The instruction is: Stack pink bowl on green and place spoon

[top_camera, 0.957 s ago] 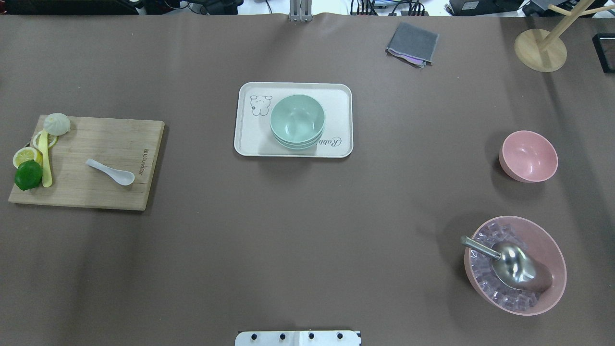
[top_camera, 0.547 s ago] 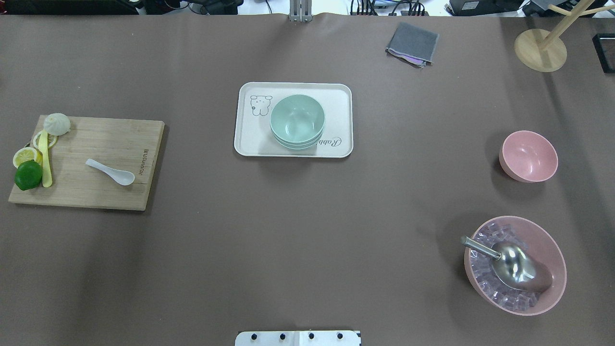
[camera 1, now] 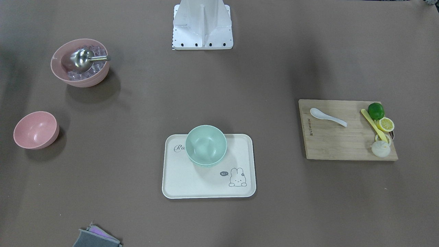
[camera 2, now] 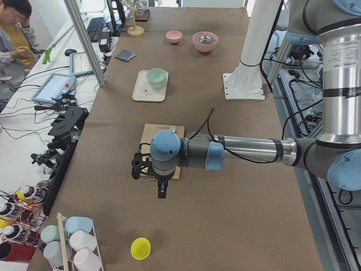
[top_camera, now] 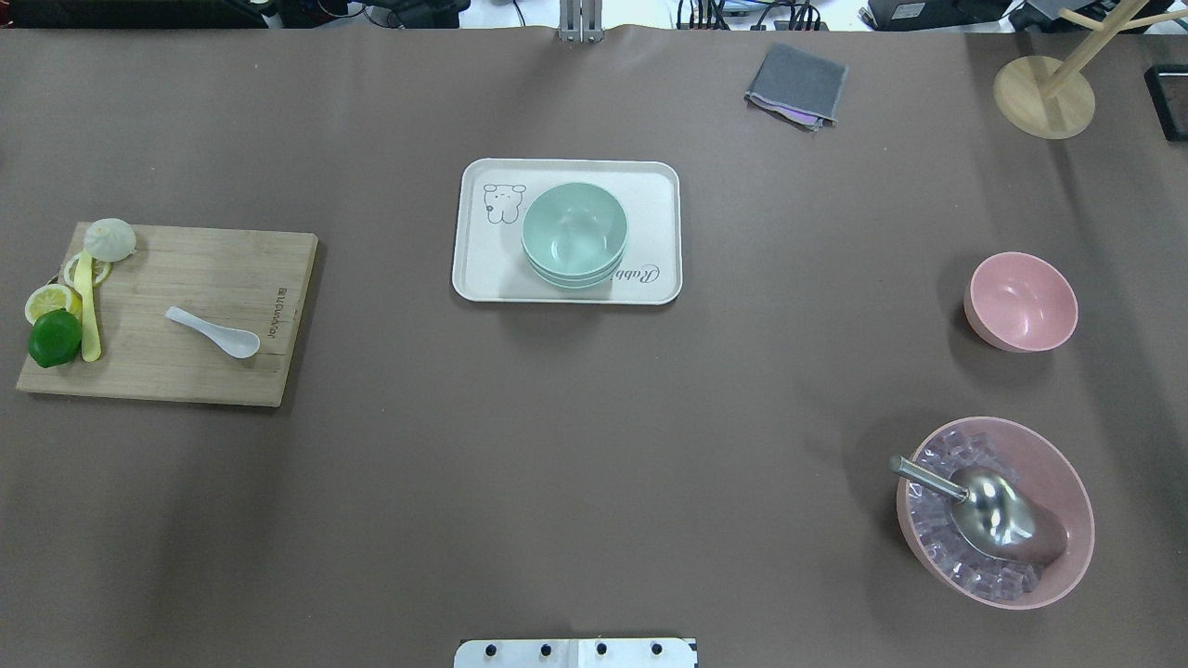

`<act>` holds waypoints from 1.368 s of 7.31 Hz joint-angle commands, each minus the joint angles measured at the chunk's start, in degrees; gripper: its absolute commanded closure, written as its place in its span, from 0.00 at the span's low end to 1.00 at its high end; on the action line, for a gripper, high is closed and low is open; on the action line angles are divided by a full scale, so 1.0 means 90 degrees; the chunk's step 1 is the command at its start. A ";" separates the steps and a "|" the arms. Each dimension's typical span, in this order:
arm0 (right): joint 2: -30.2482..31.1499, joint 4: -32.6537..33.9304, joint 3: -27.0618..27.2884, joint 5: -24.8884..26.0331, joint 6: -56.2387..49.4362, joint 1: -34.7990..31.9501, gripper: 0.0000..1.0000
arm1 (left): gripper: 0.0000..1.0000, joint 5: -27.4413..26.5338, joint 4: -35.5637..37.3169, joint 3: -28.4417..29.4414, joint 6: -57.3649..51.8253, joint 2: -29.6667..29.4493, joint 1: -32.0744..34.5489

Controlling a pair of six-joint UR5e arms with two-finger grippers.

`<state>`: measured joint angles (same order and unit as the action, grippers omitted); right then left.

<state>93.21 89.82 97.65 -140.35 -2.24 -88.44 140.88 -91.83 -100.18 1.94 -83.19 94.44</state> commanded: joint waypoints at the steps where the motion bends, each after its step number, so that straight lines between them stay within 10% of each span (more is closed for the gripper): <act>1: 0.0151 -0.0864 -0.0020 -0.0187 0.1012 0.0663 0.00 | 0.02 0.0157 -0.0002 -0.0001 0.0009 0.0073 -0.0005; 6: 0.0172 -0.3268 -0.0593 0.1217 0.3887 0.2715 0.02 | 0.02 0.0148 -0.0304 -0.0001 0.0341 0.0064 -0.0035; 10: -0.0530 -0.3662 -0.1500 0.1200 0.4594 0.2766 0.08 | 0.02 0.0157 -0.0383 0.0009 0.0341 0.0073 -0.0035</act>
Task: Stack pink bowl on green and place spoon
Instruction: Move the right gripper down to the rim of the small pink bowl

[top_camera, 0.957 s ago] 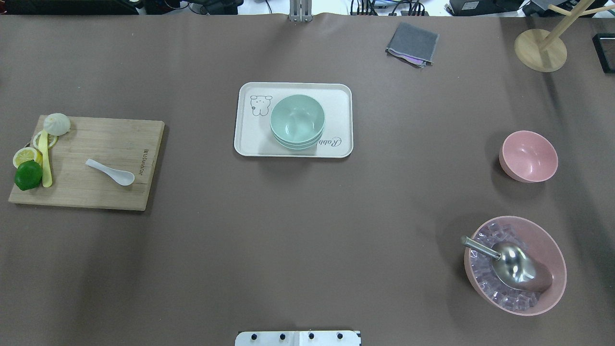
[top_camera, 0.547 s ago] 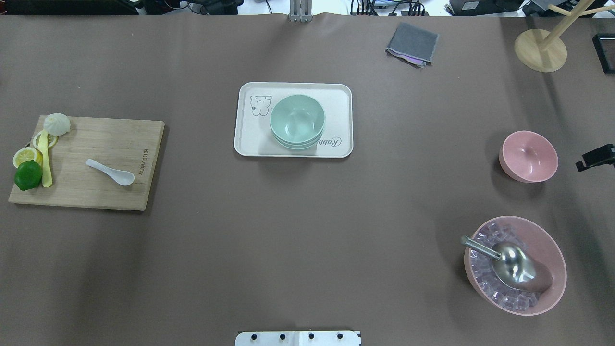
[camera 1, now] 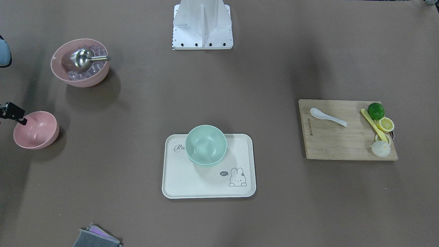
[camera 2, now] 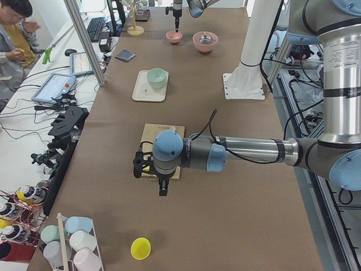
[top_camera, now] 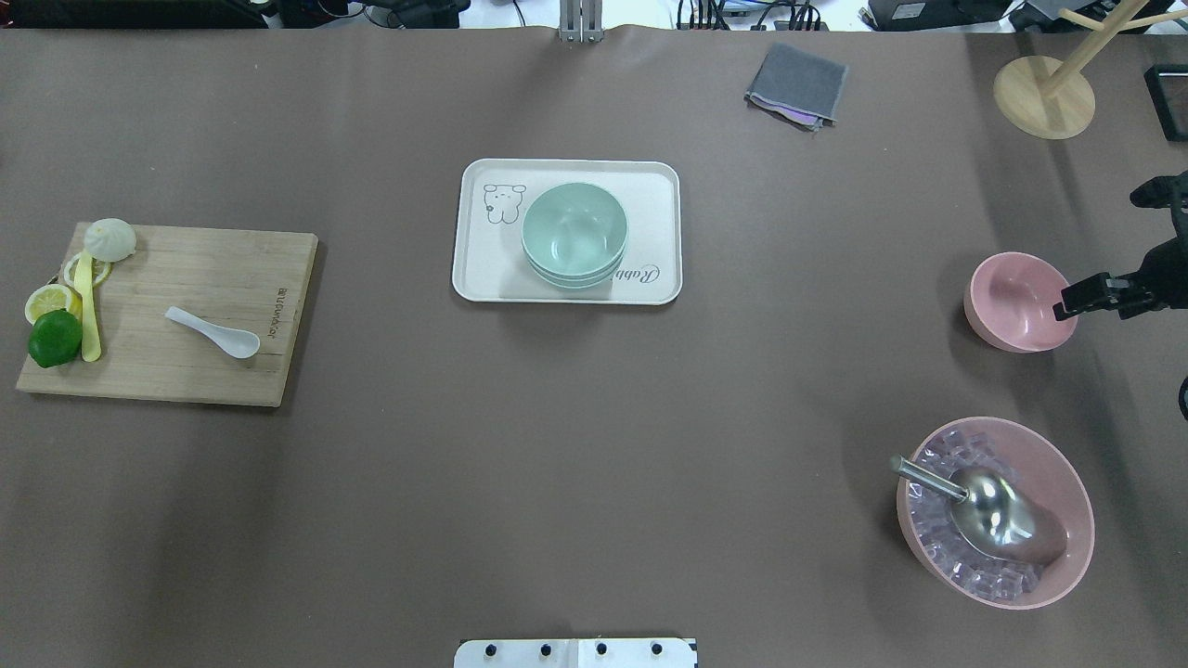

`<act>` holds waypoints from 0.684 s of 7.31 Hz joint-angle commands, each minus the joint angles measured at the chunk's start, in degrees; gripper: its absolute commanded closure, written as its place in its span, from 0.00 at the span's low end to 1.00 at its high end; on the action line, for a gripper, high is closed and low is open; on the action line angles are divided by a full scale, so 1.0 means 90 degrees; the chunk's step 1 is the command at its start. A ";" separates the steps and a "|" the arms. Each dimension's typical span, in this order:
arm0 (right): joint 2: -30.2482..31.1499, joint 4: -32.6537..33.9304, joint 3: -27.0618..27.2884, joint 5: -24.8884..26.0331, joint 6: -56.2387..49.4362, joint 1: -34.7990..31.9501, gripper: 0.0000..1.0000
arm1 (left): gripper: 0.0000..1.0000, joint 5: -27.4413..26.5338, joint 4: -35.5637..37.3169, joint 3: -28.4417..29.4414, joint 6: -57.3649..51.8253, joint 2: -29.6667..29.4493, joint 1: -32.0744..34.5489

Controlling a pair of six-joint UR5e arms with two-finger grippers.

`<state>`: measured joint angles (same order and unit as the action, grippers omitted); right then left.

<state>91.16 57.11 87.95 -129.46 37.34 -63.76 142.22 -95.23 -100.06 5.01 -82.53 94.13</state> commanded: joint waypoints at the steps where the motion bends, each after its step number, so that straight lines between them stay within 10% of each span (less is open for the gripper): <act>1: -0.0392 -0.0076 -0.0591 -0.0029 0.0216 0.0043 0.23 | 0.02 0.0008 -0.0004 -0.0025 -0.0001 0.0000 0.0000; 2: -0.0403 -0.0076 -0.0563 -0.0049 0.0574 0.0044 0.74 | 0.02 0.0008 -0.0004 -0.0006 -0.0001 0.0000 0.0000; 3: -0.0490 -0.0076 -0.0524 -0.0087 0.0887 0.0073 1.00 | 0.02 0.0008 -0.0004 -0.0006 -0.0001 0.0000 0.0000; 5: -0.0588 -0.0076 -0.0524 -0.0565 0.0930 0.0073 1.00 | 0.02 0.0008 -0.0033 -0.0006 0.0183 0.0000 -0.0010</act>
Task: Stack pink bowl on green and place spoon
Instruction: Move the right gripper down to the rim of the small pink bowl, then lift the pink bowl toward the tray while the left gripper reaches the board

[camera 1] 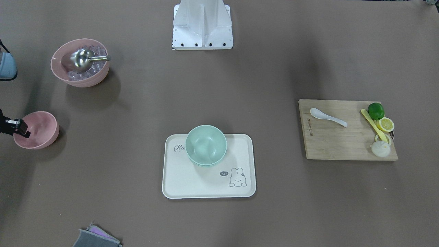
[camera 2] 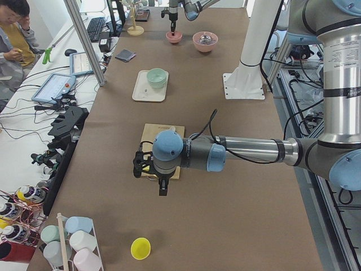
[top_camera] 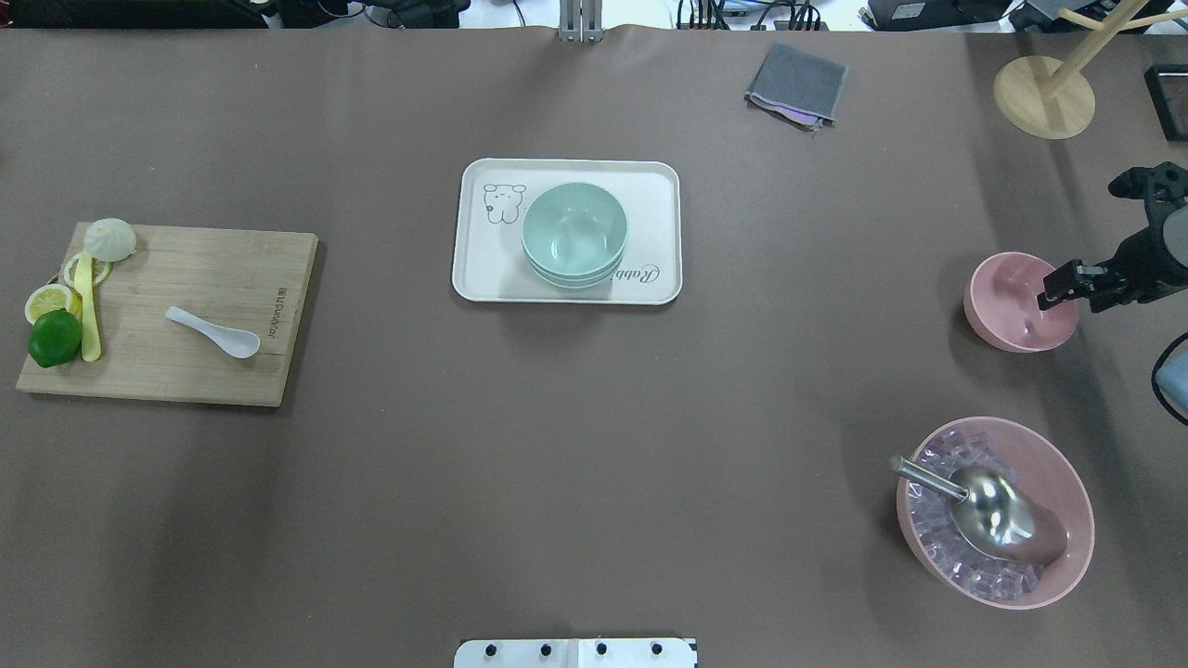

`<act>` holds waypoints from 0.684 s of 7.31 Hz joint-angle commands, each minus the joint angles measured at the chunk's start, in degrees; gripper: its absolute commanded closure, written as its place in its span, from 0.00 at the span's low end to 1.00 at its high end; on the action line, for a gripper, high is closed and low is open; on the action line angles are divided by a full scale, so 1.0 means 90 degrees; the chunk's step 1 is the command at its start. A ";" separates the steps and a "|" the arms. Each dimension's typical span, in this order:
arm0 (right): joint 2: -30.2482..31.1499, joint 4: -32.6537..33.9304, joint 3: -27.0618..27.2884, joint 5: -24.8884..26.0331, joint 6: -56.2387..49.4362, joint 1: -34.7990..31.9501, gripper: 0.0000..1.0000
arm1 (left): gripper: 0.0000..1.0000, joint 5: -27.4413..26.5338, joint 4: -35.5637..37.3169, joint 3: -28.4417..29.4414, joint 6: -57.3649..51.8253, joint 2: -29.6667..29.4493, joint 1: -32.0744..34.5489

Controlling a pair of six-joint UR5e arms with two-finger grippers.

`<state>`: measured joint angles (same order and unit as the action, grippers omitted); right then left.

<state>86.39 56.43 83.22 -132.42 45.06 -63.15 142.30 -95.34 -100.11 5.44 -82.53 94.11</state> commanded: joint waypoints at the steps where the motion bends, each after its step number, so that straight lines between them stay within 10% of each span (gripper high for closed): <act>1: -0.0096 -0.0001 0.0040 -0.0257 0.0072 0.0005 1.00 | 0.02 0.0000 -0.0022 -0.0028 0.0360 -0.0058 -0.0094; 5: -0.1878 0.0087 0.0616 -0.0746 0.3451 0.0315 1.00 | 0.02 -0.0087 -0.0839 0.0059 0.4073 -0.0780 -0.1897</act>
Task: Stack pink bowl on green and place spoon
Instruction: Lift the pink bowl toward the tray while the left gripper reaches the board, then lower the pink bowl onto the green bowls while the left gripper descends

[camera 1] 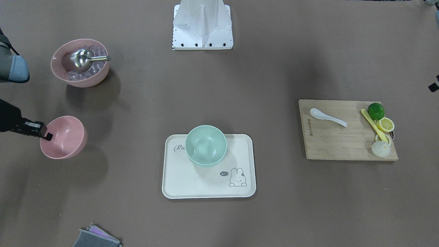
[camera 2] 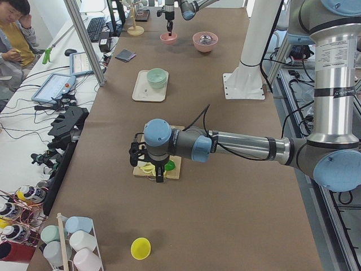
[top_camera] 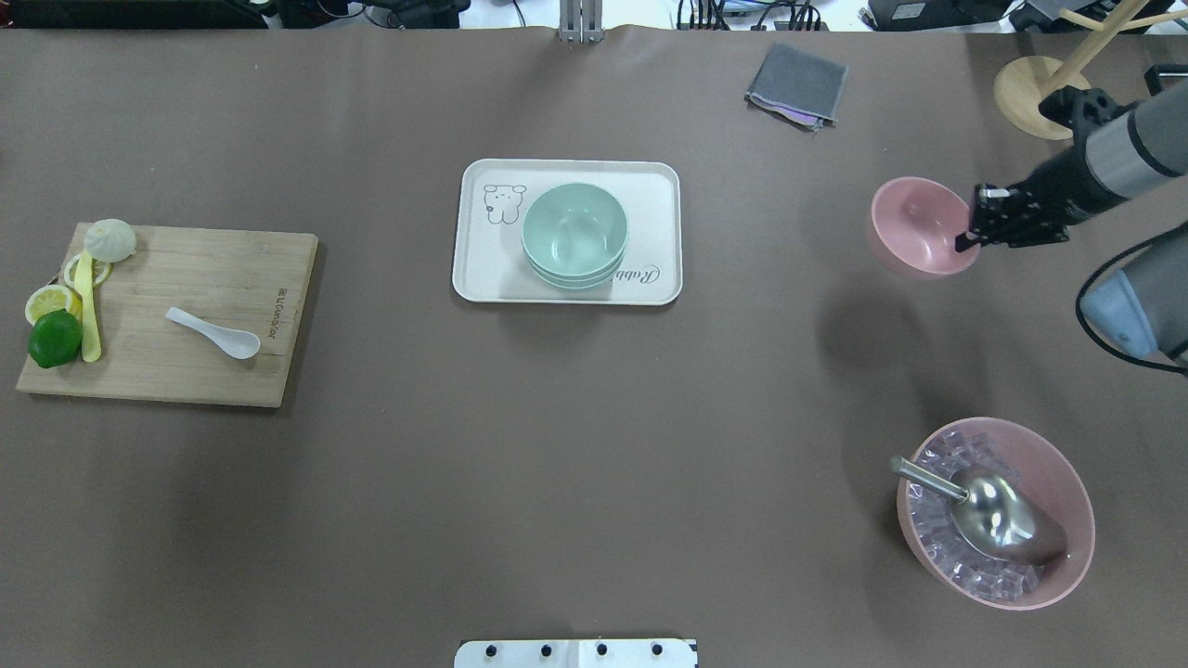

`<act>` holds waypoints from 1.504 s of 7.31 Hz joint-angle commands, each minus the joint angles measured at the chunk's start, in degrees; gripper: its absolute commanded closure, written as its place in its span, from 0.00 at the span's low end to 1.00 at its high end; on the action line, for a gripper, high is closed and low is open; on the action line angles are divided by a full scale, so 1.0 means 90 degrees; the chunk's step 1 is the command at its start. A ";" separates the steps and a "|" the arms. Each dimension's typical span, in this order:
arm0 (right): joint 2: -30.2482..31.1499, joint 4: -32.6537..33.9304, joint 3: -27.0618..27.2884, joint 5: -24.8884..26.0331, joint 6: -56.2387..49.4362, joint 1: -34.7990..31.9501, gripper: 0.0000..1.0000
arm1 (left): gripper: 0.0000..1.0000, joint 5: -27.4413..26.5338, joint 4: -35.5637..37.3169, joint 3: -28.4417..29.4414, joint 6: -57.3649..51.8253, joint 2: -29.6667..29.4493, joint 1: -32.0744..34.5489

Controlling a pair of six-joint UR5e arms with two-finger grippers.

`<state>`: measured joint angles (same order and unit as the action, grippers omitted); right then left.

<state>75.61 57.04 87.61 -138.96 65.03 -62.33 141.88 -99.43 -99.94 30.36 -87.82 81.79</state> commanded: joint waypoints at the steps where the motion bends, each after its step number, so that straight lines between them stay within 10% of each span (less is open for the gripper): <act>1: -0.1372 0.0213 0.0109 0.0175 0.2072 0.0555 1.00 | 0.02 -0.0158 -0.0581 0.0098 0.2000 -0.0367 -0.1035; 5: -0.3183 0.1628 -0.0027 0.1785 0.2949 0.1855 1.00 | 0.02 -0.0999 -0.0641 0.0265 0.3745 -0.1140 -0.2153; 11: -0.3254 0.1660 -0.0252 0.2296 0.2901 0.2384 1.00 | 0.02 -0.1048 -0.1071 0.0410 0.4506 -0.1335 -0.2476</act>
<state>46.26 72.11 85.38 -118.39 91.22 -41.18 132.55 -108.84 -96.70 69.36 -99.13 59.90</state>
